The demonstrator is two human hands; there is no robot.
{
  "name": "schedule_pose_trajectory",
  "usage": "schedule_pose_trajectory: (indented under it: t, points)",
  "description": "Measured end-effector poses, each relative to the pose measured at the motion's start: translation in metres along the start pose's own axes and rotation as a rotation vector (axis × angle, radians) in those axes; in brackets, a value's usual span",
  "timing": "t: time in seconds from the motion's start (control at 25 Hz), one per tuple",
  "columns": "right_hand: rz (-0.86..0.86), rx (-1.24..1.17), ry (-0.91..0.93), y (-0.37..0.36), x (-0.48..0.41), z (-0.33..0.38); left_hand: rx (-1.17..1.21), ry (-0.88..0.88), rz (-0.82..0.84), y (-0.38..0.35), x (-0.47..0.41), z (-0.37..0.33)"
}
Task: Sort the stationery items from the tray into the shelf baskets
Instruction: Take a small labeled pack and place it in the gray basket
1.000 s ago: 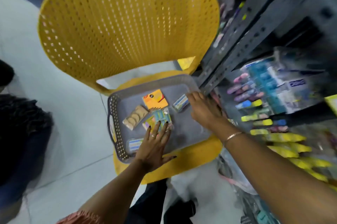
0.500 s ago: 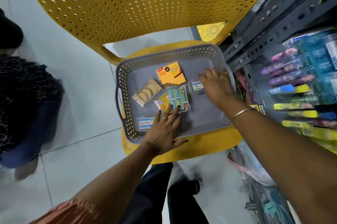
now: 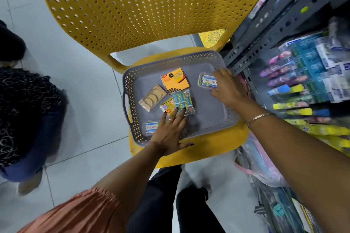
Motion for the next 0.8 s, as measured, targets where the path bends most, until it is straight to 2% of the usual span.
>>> schedule_pose_trajectory:
  t: [0.12, 0.24, 0.48, 0.64, 0.8]
  points:
    - [-0.052, -0.052, -0.011, 0.039, 0.019, -0.007, -0.029, 0.007, -0.041, 0.035, 0.002, -0.003]
    - [-0.135, -0.134, -0.007, 0.092, 0.049, -0.011, -0.043, 0.012, -0.168, 0.083, 0.005, -0.013]
    - [-0.387, -0.223, -0.004, 0.248, 0.163, -0.036, -0.210, -0.125, -0.382, 0.193, 0.041, -0.089]
    - [-0.531, -0.235, -0.100, 0.343, 0.257, -0.078, -0.295, -0.276, -0.607, 0.270, 0.045, -0.168]
    - [-0.666, -0.269, -0.310, 0.403, 0.363, -0.158, -0.318, -0.560, -0.762, 0.330, 0.022, -0.283]
Point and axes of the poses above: each hand's wrist, its own x-axis away from the middle knuckle, its own y-axis out of the back of the hand, z = x × y, the point moved 6 cm from there along -x, towards the middle knuckle, and after that the axes turned 15 degrees about -y, right-handed, at the moved point
